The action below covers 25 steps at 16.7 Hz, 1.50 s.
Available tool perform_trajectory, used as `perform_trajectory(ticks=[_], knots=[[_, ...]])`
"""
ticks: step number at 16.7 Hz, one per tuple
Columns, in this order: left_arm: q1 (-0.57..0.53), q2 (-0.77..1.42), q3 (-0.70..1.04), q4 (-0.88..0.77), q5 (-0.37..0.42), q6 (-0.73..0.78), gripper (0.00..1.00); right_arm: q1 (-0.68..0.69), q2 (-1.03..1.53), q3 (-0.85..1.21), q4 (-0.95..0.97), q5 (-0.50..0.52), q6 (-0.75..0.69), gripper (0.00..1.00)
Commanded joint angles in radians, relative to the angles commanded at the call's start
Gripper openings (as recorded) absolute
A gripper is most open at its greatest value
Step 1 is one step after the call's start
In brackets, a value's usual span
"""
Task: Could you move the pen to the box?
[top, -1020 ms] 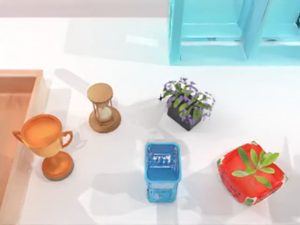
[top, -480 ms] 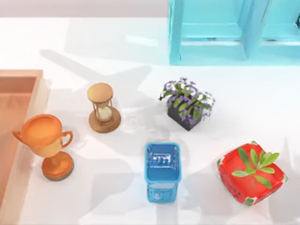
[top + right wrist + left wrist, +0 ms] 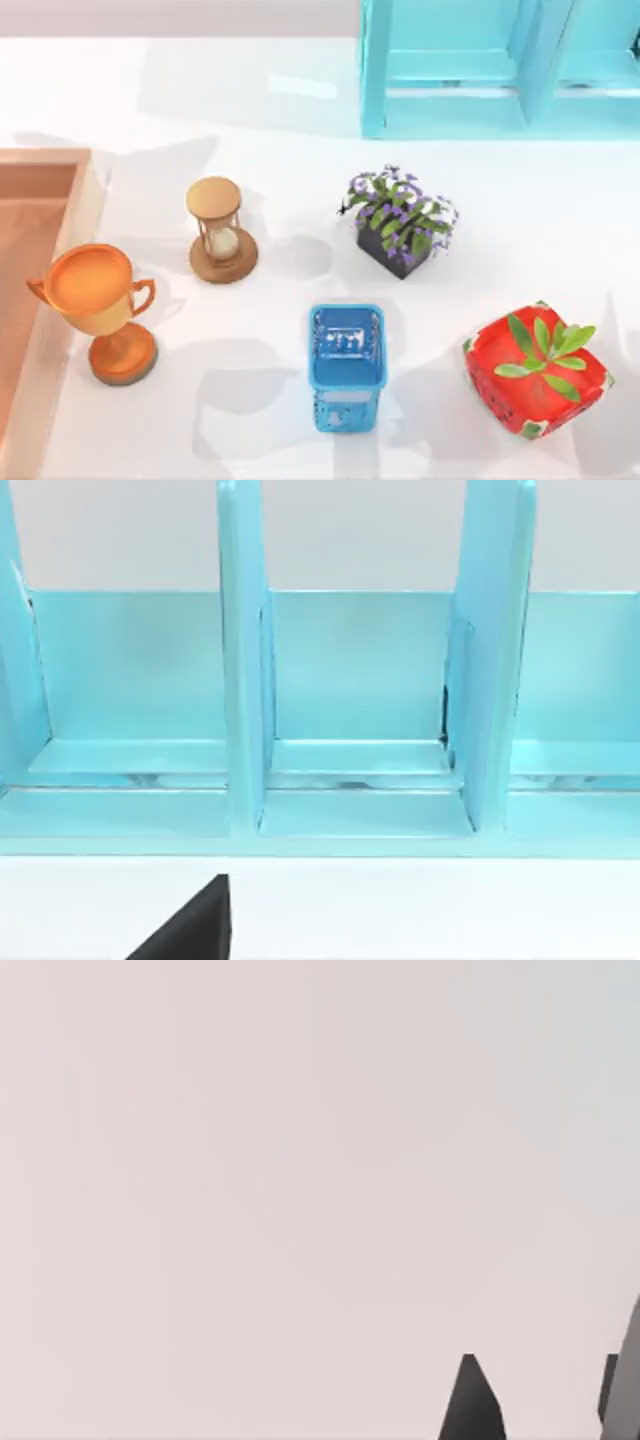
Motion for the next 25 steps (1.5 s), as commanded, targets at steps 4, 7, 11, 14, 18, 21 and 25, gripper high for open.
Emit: perform_trajectory(ticks=[4, 7, 11, 14, 18, 21, 25], knots=[[-0.006, -0.014, -0.175, -0.462, -0.034, 0.314, 0.0, 0.0, 0.0, 0.0, 0.0, 0.0, 0.0, 1.0], [-0.008, -0.056, -0.334, -0.76, -0.08, 0.546, 0.0, 0.0, 0.0, 0.0, 0.0, 0.0, 0.0, 1.0], [-0.008, -0.111, -0.512, -1.065, -0.135, 0.821, 0.0, 0.0, 0.0, 0.0, 0.0, 0.0, 0.0, 1.0], [-0.007, -0.133, -0.613, -1.196, -0.156, 0.937, 0.0, 0.0, 0.0, 0.0, 0.0, 0.0, 0.0, 1.0], [-0.006, -0.141, -0.652, -1.238, -0.163, 0.971, 0.0, 0.0, 0.0, 0.0, 0.0, 0.0, 0.0, 1.0], [-0.006, -0.141, -0.652, -1.238, -0.163, 0.971, 0.0, 0.0, 0.0, 0.0, 0.0, 0.0, 0.0, 1.0], [-0.006, -0.141, -0.652, -1.238, -0.163, 0.971, 0.23, 0.0, 0.0, 0.0, 0.0, 0.0, 0.0, 1.0]])
